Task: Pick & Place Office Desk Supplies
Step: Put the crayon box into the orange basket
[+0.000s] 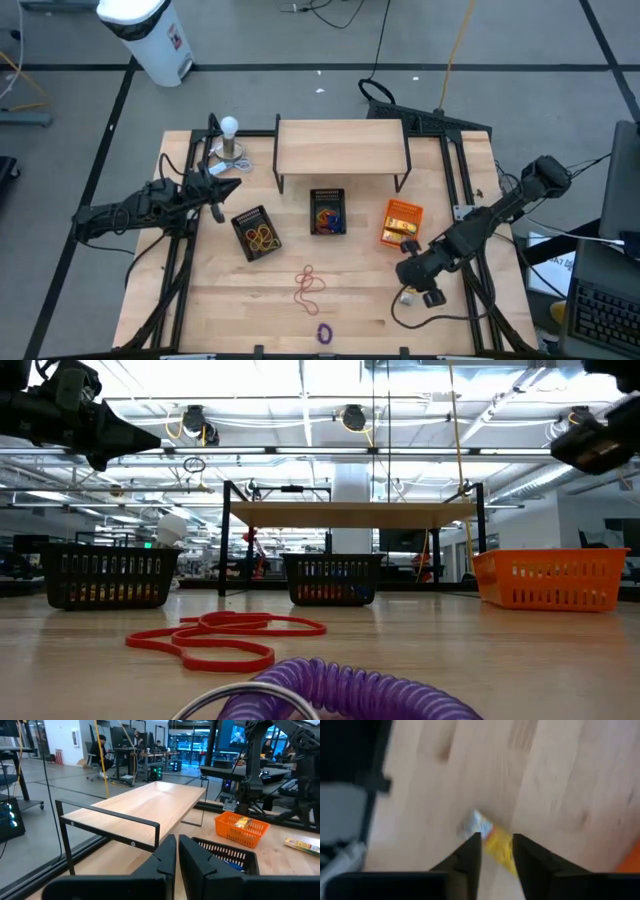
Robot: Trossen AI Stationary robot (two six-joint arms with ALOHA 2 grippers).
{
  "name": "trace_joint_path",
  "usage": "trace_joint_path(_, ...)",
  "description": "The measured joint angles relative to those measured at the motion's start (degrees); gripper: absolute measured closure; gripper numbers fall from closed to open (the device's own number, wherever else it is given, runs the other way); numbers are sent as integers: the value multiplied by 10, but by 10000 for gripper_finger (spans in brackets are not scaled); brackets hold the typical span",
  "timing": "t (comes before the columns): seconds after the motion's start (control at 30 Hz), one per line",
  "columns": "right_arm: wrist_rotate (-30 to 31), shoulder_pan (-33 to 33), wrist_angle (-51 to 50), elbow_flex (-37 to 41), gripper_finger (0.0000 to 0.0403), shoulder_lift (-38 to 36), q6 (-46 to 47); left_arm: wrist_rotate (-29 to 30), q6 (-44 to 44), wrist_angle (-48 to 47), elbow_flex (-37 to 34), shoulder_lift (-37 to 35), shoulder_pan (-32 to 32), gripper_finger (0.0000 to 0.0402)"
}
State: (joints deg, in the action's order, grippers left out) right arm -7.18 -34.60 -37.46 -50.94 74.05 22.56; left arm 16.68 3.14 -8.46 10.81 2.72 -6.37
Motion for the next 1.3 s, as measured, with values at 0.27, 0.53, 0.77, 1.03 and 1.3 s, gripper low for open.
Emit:
trace_joint_path(0.27, 73, -8, -68, 0, 186, 0, -112, -1, -2, -4, 0, 0, 0, 382)
trace_joint_path(0.53, 116, -9, -52, 0, 147, 0, -120, -1, 5, -3, 0, 0, 0, 382)
trace_joint_path(0.77, 100, -11, -78, 0, 147, 0, -157, -1, 21, -3, 0, 0, 0, 382)
trace_joint_path(1.03, 103, -11, -99, 0, 136, 0, -312, -2, 35, -4, 0, 0, 0, 382)
trace_joint_path(1.3, 97, -14, -54, 0, 135, 27, -374, -2, 36, -15, 0, 0, 0, 382)
